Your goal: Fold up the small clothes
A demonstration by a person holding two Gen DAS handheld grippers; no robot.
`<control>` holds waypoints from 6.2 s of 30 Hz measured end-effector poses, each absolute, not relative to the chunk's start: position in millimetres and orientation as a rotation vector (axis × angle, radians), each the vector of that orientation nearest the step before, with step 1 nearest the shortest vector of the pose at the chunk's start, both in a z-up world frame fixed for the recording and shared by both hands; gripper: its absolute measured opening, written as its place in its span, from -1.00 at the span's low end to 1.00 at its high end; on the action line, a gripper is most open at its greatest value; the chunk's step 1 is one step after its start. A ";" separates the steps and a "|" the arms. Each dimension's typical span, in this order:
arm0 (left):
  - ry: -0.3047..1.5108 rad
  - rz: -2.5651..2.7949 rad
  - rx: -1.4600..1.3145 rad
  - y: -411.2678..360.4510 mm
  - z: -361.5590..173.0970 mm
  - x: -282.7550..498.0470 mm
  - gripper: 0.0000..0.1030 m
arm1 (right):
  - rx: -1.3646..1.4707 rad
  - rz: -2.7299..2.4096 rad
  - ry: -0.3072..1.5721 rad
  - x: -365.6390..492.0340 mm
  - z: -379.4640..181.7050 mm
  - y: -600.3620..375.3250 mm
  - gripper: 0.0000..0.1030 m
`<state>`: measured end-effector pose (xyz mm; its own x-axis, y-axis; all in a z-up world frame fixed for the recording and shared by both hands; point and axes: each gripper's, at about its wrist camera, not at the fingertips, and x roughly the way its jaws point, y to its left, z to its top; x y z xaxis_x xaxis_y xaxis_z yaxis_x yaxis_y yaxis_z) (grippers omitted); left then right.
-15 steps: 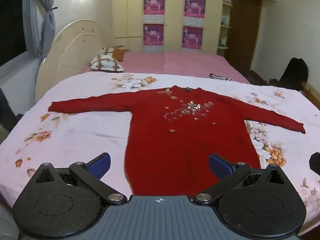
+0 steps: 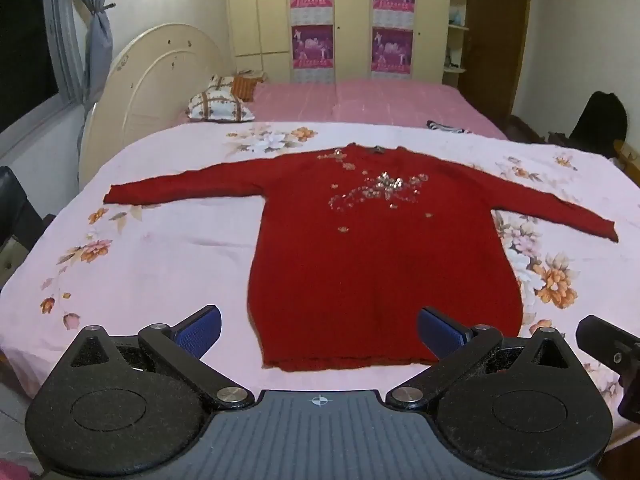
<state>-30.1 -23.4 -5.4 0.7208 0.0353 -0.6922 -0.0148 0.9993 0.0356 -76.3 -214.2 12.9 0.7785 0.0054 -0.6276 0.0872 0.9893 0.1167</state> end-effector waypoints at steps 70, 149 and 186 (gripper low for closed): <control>0.822 0.007 0.015 -22.4 -17.0 -9.9 1.00 | 0.125 -0.030 0.715 -59.5 2.2 -192.8 0.98; 0.958 -0.099 0.101 -199.0 -179.2 377.4 1.00 | 0.432 -0.621 0.835 222.0 -171.8 -552.4 0.32; 1.000 -0.222 -0.344 -32.6 -182.1 397.5 1.00 | 0.118 0.178 0.826 344.7 -167.9 -231.5 -0.30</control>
<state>397.5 -32.6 -182.1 0.5248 -0.3368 -0.7817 0.0255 0.9242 -0.3811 344.7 -231.5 -167.9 0.6641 0.2031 -0.7196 -0.1116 0.9785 0.1733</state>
